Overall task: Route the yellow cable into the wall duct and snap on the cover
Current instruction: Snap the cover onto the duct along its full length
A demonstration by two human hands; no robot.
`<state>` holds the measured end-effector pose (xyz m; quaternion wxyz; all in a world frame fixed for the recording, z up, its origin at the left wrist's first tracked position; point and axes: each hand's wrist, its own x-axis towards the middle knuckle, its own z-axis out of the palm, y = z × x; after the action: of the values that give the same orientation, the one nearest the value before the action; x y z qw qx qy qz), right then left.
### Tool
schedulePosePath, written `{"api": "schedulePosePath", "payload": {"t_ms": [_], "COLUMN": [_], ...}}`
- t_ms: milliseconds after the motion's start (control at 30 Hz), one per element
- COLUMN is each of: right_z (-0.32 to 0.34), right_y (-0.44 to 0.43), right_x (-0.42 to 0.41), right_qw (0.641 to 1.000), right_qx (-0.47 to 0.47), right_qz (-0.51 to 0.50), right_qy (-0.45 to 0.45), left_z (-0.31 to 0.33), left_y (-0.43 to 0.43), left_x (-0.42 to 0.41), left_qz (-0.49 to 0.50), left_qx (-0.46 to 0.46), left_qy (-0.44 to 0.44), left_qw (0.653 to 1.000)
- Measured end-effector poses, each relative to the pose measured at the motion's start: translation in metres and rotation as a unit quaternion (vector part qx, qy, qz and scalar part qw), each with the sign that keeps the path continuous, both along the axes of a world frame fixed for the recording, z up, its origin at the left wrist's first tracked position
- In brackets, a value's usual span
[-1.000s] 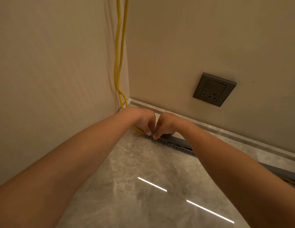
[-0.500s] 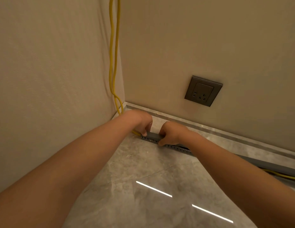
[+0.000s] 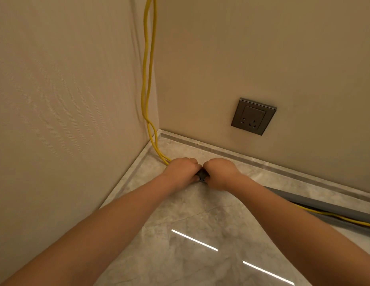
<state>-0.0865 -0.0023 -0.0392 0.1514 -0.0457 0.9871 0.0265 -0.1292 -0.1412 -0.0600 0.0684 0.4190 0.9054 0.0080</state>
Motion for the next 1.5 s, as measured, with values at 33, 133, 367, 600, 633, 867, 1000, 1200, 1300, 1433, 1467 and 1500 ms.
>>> {"api": "schedulePosePath", "payload": {"t_ms": [33,133,367,600,633,867,1000,1200,1300,1433,1467,1500], "right_z": [-0.001,-0.001,-0.002,-0.003,-0.004,-0.006,-0.009,-0.006,-0.002,0.003,0.003,0.004], "right_y": [0.000,0.000,-0.002,-0.005,-0.006,-0.004,0.007,0.048,0.073,0.107,0.114,0.121], "right_x": [0.001,0.003,0.002,-0.005,-0.005,0.007,0.025,0.069,0.097,0.134,0.143,0.151], "right_qw": [1.000,1.000,0.999,0.999,0.998,0.996,0.988,0.983,0.979,0.970,0.967,0.964], "right_qx": [0.003,0.006,-0.006,-0.019,-0.018,-0.038,-0.123,-0.122,-0.112,-0.116,-0.120,-0.124], "right_qz": [0.005,0.014,0.010,-0.034,-0.036,-0.055,-0.087,-0.125,-0.159,-0.198,-0.208,-0.216], "right_qy": [0.004,0.019,0.044,0.037,0.038,0.061,0.032,0.052,0.064,0.082,0.089,0.096], "left_z": [-0.002,-0.008,-0.017,-0.007,-0.006,0.000,0.001,-0.005,-0.008,-0.011,-0.011,-0.010], "left_y": [-0.002,-0.005,-0.012,-0.014,-0.014,-0.010,-0.005,0.008,0.029,0.068,0.078,0.089], "left_x": [0.001,0.005,0.009,0.002,0.001,0.009,0.015,0.034,0.051,0.078,0.084,0.091], "left_qz": [-0.002,-0.006,0.000,-0.005,-0.004,0.022,0.038,0.048,0.035,0.015,0.007,-0.001], "left_qx": [0.009,0.037,0.103,0.121,0.115,0.065,0.030,0.057,0.077,0.096,0.100,0.104], "left_qy": [0.008,0.029,0.040,-0.025,-0.028,-0.007,-0.004,0.019,-0.002,-0.018,-0.022,-0.027], "left_qw": [1.000,0.999,0.994,0.992,0.993,0.998,0.999,0.997,0.996,0.995,0.995,0.994]}}
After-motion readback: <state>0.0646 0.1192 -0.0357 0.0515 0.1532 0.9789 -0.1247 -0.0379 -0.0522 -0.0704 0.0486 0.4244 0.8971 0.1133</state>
